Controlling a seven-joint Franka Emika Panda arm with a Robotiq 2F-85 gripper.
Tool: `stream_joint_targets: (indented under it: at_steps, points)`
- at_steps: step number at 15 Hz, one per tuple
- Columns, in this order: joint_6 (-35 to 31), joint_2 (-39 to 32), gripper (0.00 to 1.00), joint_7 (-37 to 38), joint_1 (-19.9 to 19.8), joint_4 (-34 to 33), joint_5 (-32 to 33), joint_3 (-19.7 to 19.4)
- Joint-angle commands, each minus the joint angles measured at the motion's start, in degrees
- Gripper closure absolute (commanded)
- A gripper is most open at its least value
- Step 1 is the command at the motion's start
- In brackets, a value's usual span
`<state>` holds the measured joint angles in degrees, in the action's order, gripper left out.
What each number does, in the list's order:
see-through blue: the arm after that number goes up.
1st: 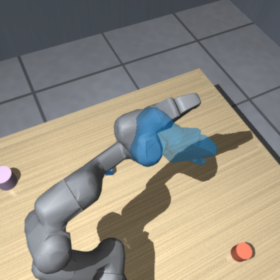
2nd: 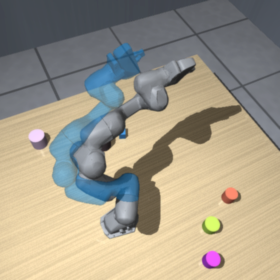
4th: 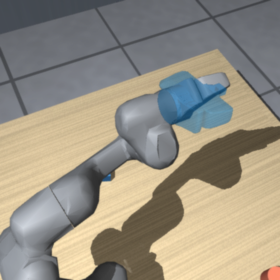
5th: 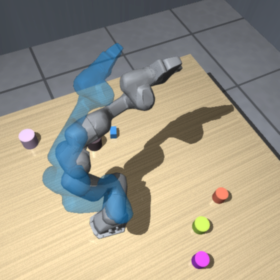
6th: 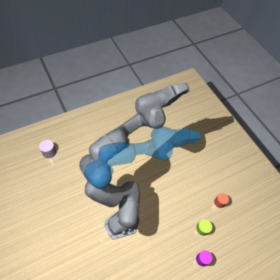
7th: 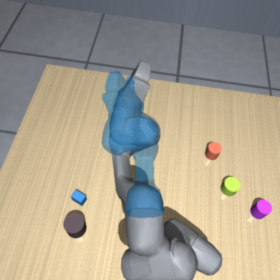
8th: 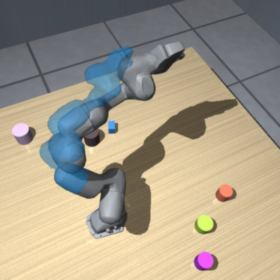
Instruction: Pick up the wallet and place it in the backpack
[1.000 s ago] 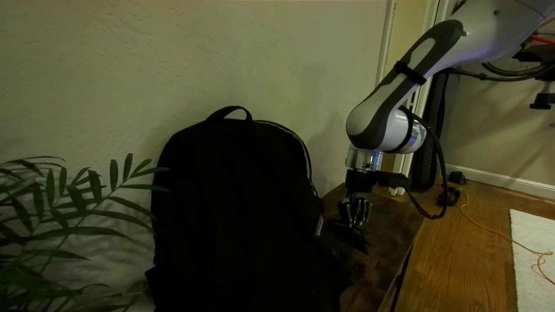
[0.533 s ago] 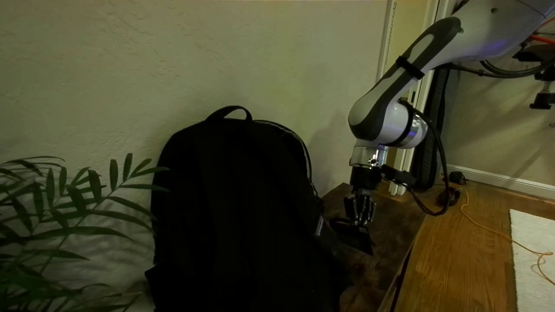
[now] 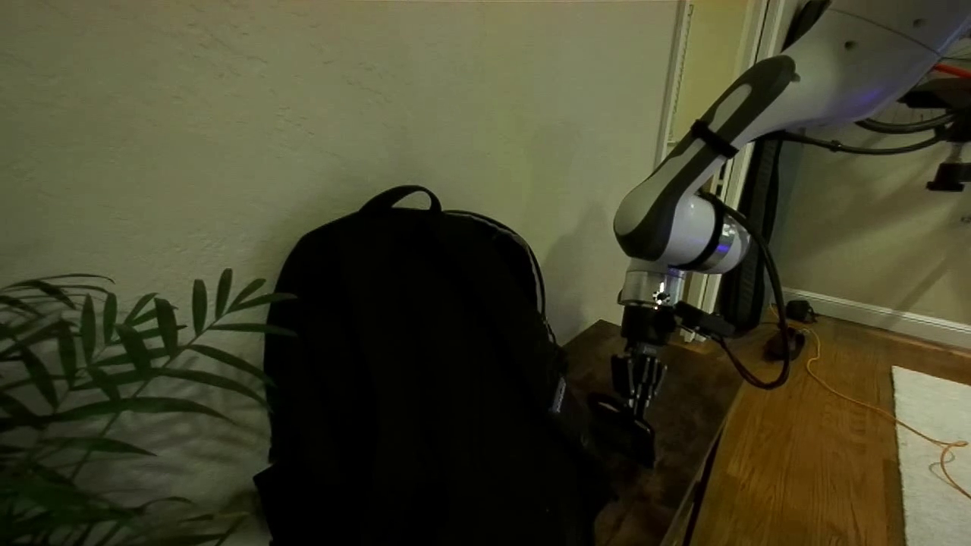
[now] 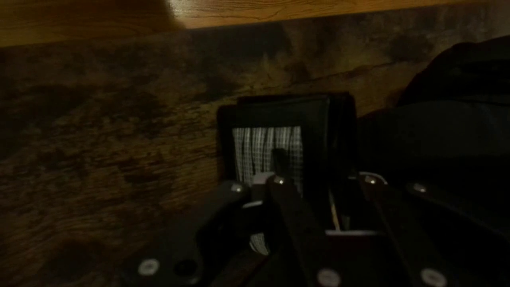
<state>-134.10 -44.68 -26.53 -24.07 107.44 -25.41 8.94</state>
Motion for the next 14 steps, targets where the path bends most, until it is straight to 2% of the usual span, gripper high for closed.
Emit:
stream_joint_targets:
  at_steps: [1, 7, 11, 14]
  points:
    - [0.5, -0.5, 0.39, -1.9, -0.5, -0.9, -1.0, 0.0]
    - [-2.1, 1.5, 0.02, -2.7, 0.0, 0.8, -0.6, -0.1]
    - [-5.5, 3.5, 0.0, -2.8, 1.1, 3.5, 0.1, 0.0]
    - [-7.8, 6.5, 0.0, -2.1, 3.5, 7.7, 1.5, 0.3]
